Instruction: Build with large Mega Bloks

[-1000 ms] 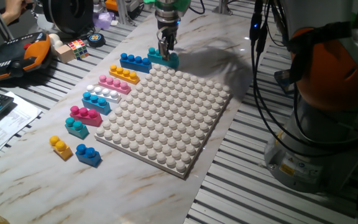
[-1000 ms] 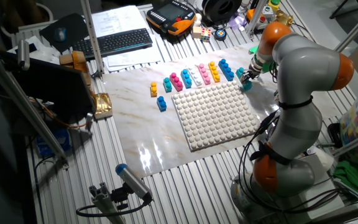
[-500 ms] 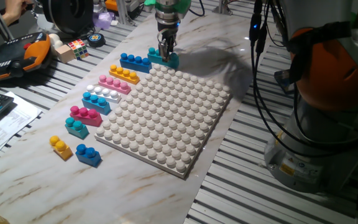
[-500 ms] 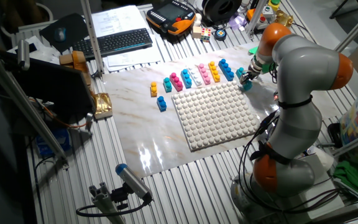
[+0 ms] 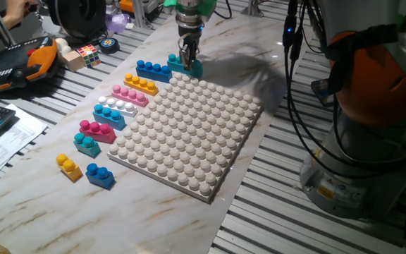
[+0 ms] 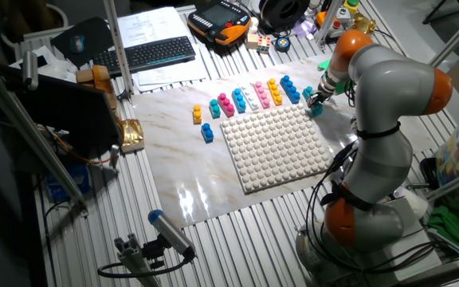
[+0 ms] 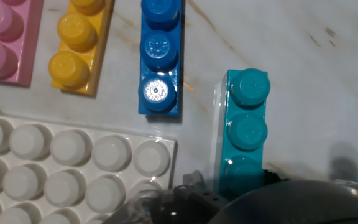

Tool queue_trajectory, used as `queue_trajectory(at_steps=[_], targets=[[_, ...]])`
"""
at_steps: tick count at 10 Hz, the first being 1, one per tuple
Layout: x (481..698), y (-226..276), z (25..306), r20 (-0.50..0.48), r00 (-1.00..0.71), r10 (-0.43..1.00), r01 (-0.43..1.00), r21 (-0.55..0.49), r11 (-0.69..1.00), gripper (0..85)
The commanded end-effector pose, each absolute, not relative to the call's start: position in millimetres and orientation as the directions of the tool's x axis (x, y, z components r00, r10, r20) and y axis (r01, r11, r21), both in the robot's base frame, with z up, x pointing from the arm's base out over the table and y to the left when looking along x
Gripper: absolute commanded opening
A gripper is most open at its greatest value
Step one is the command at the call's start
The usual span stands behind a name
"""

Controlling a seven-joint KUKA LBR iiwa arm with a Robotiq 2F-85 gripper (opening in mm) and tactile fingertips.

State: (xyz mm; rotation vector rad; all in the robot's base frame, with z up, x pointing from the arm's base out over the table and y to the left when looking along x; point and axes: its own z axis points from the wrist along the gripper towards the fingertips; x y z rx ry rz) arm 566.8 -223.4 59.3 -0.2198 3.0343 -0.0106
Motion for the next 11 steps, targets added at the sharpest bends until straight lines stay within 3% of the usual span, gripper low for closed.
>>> queue_trajectory(at_steps=[1,4,9,11], targets=[[567.1,-222.8,59.2,-0.099,-0.985,-0.144,-0.144,-0.014,0.99,47.0],[567.9,-221.8,59.7,-0.106,-0.986,-0.13,-0.128,-0.02,0.992,46.0],[570.4,-221.5,62.3,-0.091,-0.996,0.022,0.024,-0.025,0.999,41.0],[570.0,-221.7,61.1,-0.086,-0.996,-0.009,-0.007,-0.025,1.0,39.3]])
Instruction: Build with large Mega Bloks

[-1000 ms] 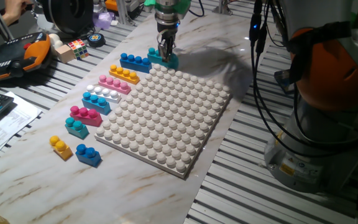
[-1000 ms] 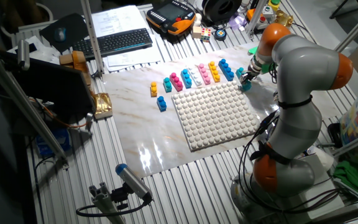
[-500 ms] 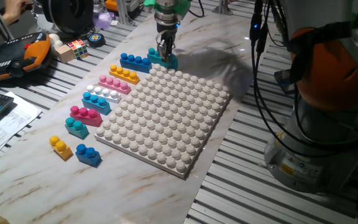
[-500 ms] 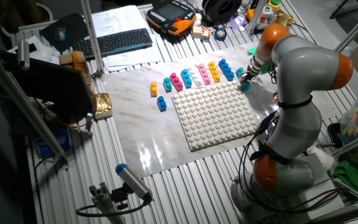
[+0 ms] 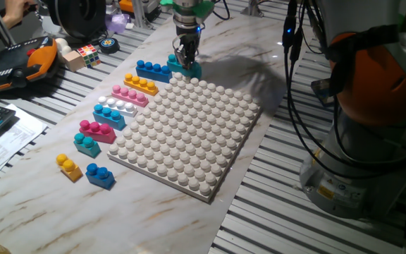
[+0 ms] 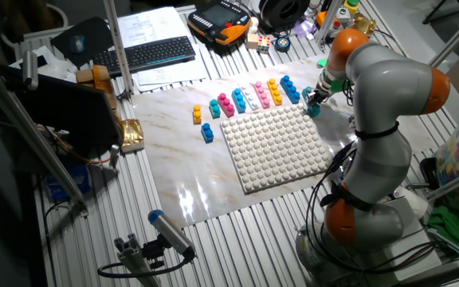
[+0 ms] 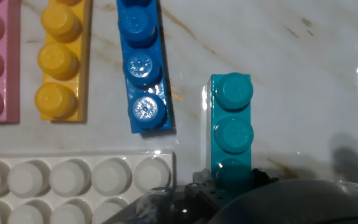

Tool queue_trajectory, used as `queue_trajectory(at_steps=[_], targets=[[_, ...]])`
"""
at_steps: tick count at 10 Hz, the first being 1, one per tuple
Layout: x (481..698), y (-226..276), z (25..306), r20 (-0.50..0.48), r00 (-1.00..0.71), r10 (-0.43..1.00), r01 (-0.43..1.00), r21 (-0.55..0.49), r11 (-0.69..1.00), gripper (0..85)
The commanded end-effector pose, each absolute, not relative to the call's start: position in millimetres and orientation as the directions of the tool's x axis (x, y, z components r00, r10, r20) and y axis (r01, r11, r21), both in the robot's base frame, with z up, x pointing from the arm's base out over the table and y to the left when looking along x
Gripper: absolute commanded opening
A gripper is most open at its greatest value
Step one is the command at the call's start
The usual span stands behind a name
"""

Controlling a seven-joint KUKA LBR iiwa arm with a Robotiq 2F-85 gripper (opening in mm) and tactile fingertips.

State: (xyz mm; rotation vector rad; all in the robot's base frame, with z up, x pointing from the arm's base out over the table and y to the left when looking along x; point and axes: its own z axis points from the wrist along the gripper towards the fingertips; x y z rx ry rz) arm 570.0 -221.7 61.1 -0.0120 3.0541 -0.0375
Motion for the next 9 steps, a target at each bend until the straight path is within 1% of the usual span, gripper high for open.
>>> queue_trajectory(at_steps=[1,3,4,6,7,8,9], targets=[[569.9,-221.8,61.0,-0.087,-0.996,-0.029,-0.027,-0.025,0.999,39.0],[569.9,-221.6,60.1,-0.087,-0.996,-0.031,-0.028,-0.03,0.999,38.7],[569.7,-221.7,59.3,-0.086,-0.996,-0.026,-0.023,-0.029,0.999,35.7],[569.1,-221.8,58.4,-0.08,-0.996,-0.027,-0.025,-0.023,0.999,12.0],[569.1,-221.7,58.1,-0.081,-0.996,-0.03,-0.028,-0.022,0.999,4.7],[569.0,-221.4,58.6,-0.087,-0.996,-0.026,-0.025,-0.013,1.0,1.0],[569.2,-221.6,62.2,-0.092,-0.995,-0.029,-0.028,-0.013,1.0,1.0]])
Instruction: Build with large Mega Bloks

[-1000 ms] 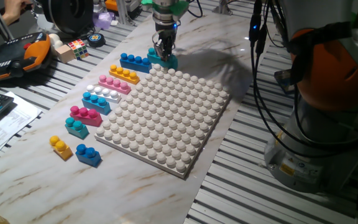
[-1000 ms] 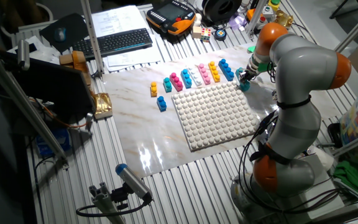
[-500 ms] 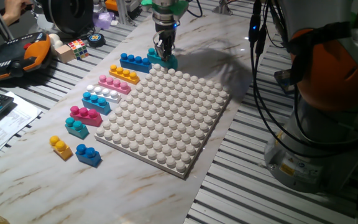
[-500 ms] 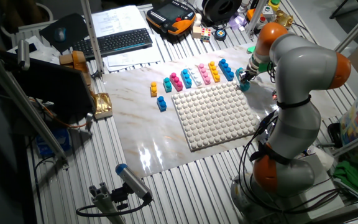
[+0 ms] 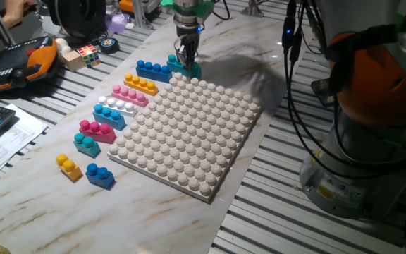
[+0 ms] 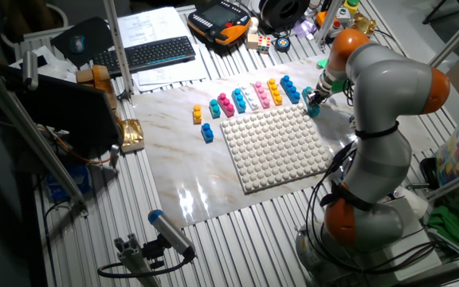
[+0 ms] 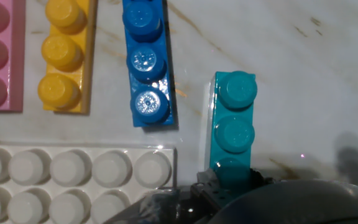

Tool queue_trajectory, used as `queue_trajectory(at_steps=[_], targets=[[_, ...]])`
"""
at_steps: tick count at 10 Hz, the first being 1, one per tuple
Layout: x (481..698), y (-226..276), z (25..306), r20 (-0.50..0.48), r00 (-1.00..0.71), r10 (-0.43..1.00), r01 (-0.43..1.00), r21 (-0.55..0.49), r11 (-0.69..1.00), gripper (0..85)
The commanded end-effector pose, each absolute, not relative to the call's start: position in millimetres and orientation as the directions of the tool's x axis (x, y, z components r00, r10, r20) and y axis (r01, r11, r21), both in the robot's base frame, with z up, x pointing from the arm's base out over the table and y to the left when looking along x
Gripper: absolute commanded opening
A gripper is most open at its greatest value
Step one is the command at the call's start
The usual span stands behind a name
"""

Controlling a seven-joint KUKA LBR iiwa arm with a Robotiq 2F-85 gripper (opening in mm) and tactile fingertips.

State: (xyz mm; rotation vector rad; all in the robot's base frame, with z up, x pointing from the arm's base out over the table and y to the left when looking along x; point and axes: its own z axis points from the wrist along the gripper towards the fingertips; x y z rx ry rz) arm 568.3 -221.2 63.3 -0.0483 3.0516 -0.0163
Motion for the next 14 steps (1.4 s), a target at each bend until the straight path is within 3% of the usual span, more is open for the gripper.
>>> queue_trajectory(at_steps=[1,4,7,11,14], targets=[[569.4,-222.0,68.8,-0.092,-0.995,-0.038,-0.037,-0.015,0.999,1.0],[564.1,-219.3,100.4,-0.07,-0.996,-0.059,-0.059,-0.013,0.998,1.0],[544.7,-194.5,127.7,-0.045,-0.996,-0.072,-0.071,-0.025,0.997,1.0],[515.5,-166.1,122.3,-0.06,-0.995,-0.077,-0.075,-0.02,0.997,1.0],[509.9,-157.6,113.2,-0.065,-0.993,-0.1,-0.1,-0.013,0.995,1.0]])
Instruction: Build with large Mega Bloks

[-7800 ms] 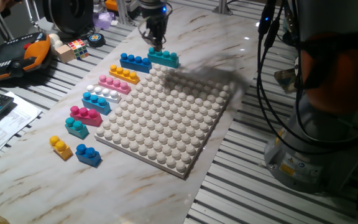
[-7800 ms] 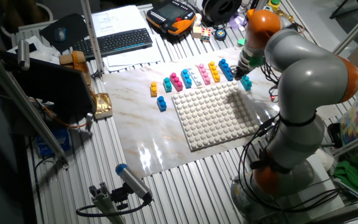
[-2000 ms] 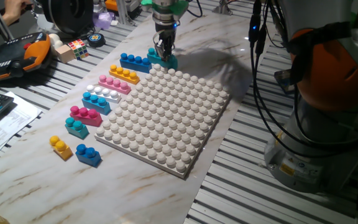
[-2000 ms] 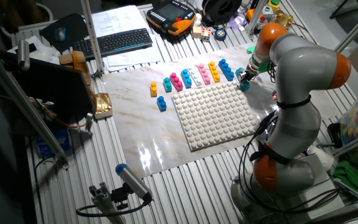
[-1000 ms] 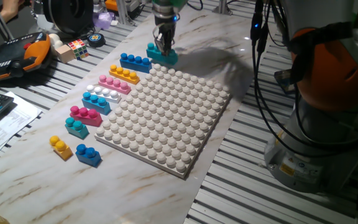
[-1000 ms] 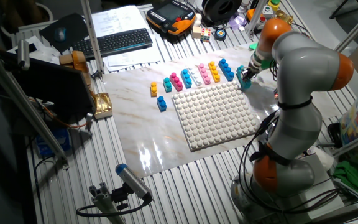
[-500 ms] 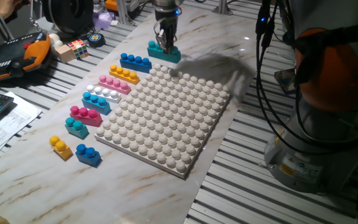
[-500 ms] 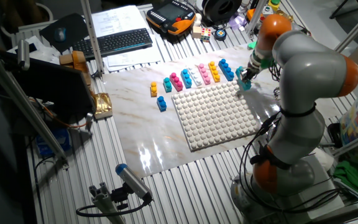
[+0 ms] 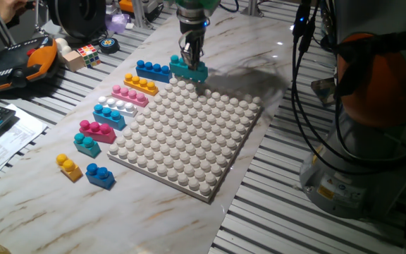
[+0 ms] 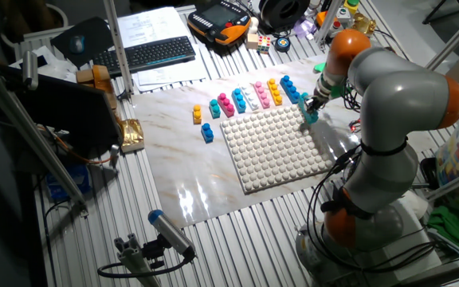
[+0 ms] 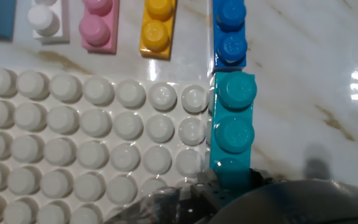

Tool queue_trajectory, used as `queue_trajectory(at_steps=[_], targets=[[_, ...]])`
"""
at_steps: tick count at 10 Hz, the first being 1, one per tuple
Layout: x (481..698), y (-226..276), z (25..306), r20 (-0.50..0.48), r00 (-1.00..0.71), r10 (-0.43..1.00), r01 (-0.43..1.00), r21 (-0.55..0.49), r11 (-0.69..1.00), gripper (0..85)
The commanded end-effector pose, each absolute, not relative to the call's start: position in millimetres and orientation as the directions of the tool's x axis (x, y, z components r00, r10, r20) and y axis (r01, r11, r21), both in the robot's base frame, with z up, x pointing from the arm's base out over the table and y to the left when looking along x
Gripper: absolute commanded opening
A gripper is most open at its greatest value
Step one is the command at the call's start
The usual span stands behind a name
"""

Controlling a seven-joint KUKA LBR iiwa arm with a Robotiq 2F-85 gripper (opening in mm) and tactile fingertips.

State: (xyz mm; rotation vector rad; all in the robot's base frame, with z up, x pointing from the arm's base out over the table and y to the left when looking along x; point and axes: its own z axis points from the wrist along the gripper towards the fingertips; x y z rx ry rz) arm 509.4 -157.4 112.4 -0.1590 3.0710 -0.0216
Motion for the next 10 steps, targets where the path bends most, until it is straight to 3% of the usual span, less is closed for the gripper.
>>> queue_trajectory(at_steps=[1,10], targets=[[508.7,-157.0,111.0,-0.067,-0.992,-0.107,-0.106,-0.022,0.994,1.0],[507.0,-161.8,92.1,-0.086,-0.99,-0.109,-0.107,-0.023,0.994,1.0]])
